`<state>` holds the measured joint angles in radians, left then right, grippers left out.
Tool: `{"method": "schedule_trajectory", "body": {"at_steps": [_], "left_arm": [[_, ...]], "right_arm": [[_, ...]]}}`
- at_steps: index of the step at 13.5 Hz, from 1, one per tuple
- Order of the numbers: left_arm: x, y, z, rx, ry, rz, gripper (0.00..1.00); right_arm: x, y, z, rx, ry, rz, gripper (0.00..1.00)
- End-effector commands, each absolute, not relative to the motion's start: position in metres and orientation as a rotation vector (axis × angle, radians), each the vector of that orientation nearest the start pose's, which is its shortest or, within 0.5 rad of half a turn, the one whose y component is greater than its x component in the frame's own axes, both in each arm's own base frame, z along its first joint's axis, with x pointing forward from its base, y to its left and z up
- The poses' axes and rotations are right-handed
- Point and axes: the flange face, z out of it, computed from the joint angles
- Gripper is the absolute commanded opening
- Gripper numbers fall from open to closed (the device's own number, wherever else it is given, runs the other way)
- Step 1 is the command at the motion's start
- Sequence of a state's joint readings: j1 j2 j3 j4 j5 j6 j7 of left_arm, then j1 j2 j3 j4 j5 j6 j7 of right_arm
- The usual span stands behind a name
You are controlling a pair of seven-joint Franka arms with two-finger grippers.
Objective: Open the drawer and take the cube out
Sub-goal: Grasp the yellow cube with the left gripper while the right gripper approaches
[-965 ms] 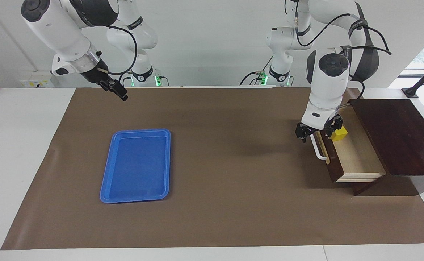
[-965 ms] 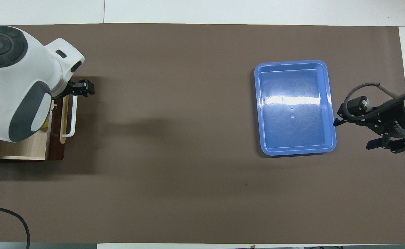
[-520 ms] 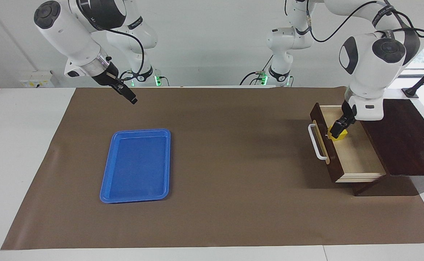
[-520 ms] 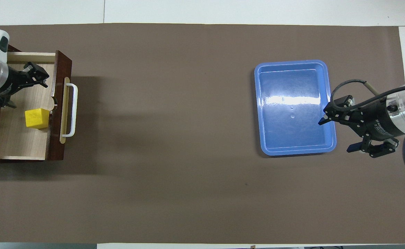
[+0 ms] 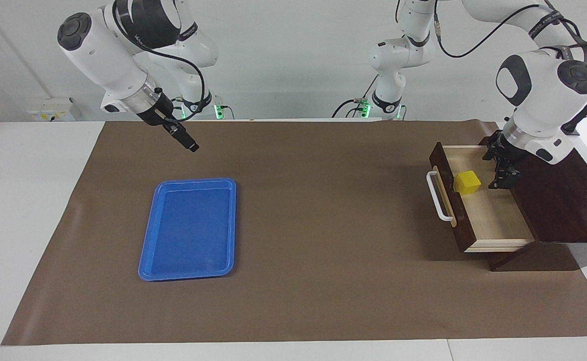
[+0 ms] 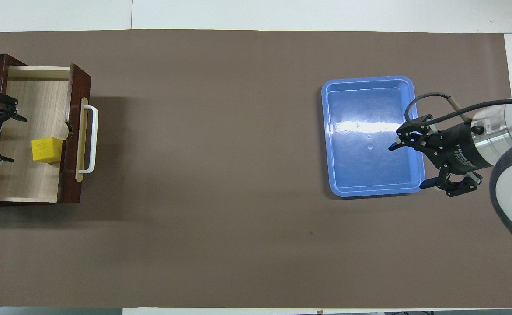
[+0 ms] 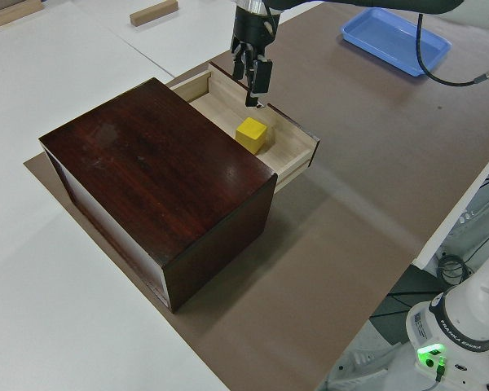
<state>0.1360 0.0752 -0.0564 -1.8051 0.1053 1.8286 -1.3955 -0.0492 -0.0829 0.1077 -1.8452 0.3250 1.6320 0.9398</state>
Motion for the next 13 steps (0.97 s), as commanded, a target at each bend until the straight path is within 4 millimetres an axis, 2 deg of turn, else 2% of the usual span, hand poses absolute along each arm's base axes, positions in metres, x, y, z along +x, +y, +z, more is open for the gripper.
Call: {"method": "schedule_trajectory", "body": {"at_steps": [1, 4, 6, 11, 12, 13], "left_arm": [[0.545, 0.049, 0.472, -2.093, -2.273, -0.09, 1.0], [0.542, 0.048, 0.461, -2.037, -2.38, -0.13, 1.0], [0.536, 0.042, 0.447, -2.02, -2.373, -0.101, 1.0], [0.532, 0.042, 0.427, -2.021, -2.39, -0.103, 1.0], [0.533, 0.045, 0.427, -2.012, -2.408, -0.097, 0.95], [0.535, 0.048, 0.429, -1.984, -2.443, -0.093, 0.69]], "right_arm": [[0.521, 0.068, 0.546, -2.496, 1.401, 0.394, 1.0], [0.522, 0.069, 0.547, -2.466, 1.433, 0.39, 1.0], [0.522, 0.07, 0.545, -2.434, 1.472, 0.398, 1.0], [0.526, 0.092, 0.533, -2.364, 1.518, 0.415, 1.0], [0.527, 0.102, 0.529, -2.364, 1.525, 0.427, 1.0], [0.529, 0.107, 0.524, -2.353, 1.54, 0.433, 1.0]]}}
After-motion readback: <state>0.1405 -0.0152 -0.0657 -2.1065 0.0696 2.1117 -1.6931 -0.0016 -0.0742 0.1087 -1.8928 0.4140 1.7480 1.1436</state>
